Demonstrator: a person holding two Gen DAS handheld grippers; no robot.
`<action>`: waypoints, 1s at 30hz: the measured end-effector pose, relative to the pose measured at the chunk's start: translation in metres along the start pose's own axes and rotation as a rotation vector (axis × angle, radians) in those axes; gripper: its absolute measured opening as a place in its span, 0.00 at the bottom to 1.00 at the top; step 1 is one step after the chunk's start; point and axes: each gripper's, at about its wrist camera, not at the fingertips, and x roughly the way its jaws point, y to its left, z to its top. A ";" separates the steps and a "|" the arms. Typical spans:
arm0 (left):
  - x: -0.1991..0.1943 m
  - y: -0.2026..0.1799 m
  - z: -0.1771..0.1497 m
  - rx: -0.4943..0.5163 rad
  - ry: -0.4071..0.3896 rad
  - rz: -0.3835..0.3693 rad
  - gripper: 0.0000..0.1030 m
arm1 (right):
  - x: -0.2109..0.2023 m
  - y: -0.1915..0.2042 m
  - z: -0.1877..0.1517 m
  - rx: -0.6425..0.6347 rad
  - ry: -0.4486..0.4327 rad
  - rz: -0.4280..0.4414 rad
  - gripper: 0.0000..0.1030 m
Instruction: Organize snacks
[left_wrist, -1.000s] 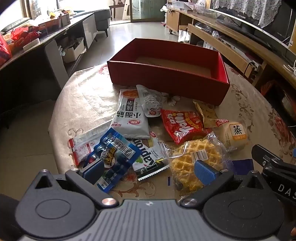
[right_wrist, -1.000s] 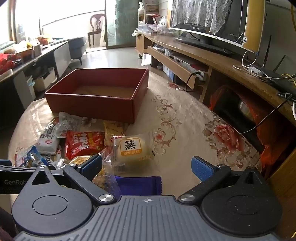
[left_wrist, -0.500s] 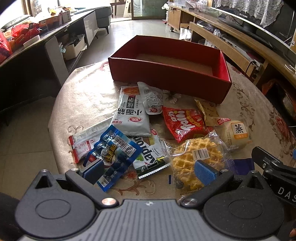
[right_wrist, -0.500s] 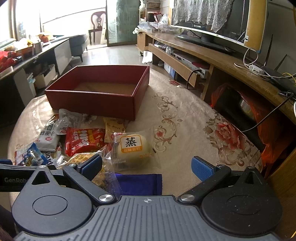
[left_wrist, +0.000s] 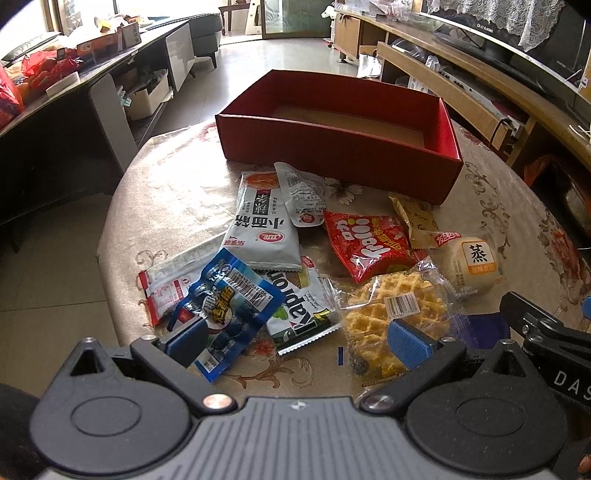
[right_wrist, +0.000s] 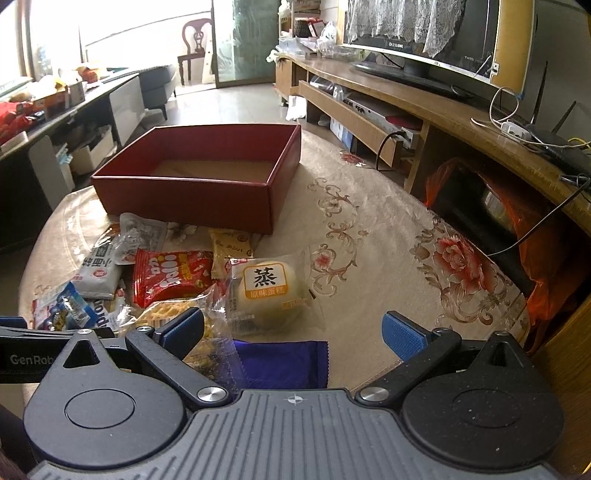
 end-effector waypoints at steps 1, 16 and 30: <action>0.000 0.000 0.000 0.001 0.000 0.001 1.00 | 0.000 0.000 0.000 0.000 0.001 0.000 1.00; 0.001 0.000 0.000 0.005 0.004 0.005 1.00 | 0.002 0.000 -0.001 0.005 0.018 0.006 1.00; 0.001 0.000 -0.001 0.006 0.005 0.005 1.00 | 0.004 0.000 -0.002 0.004 0.024 0.007 1.00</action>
